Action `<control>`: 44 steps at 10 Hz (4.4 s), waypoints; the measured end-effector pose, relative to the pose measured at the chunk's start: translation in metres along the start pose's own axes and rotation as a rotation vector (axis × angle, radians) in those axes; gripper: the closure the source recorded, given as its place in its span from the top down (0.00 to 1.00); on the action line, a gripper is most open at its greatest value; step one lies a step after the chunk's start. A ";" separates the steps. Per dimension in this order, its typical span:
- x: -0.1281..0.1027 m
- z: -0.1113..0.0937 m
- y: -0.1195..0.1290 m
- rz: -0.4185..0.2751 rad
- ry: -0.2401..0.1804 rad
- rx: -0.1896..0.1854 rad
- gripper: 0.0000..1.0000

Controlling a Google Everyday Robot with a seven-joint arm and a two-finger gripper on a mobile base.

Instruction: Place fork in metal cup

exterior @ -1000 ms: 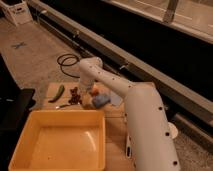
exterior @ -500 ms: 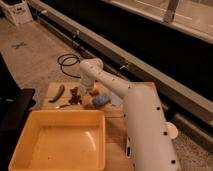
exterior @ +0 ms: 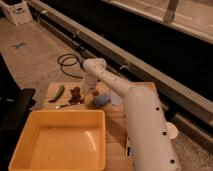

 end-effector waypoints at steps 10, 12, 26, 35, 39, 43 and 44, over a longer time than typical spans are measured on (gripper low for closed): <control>-0.010 0.019 -0.004 -0.018 0.002 -0.056 0.65; -0.007 0.022 -0.004 -0.014 0.008 -0.066 0.65; -0.034 -0.023 -0.009 -0.105 0.011 0.064 0.00; 0.011 -0.133 -0.008 -0.103 0.071 0.234 0.00; 0.064 -0.196 0.015 -0.018 0.179 0.260 0.00; 0.124 -0.256 0.055 0.114 0.288 0.260 0.00; 0.140 -0.268 0.069 0.154 0.311 0.251 0.00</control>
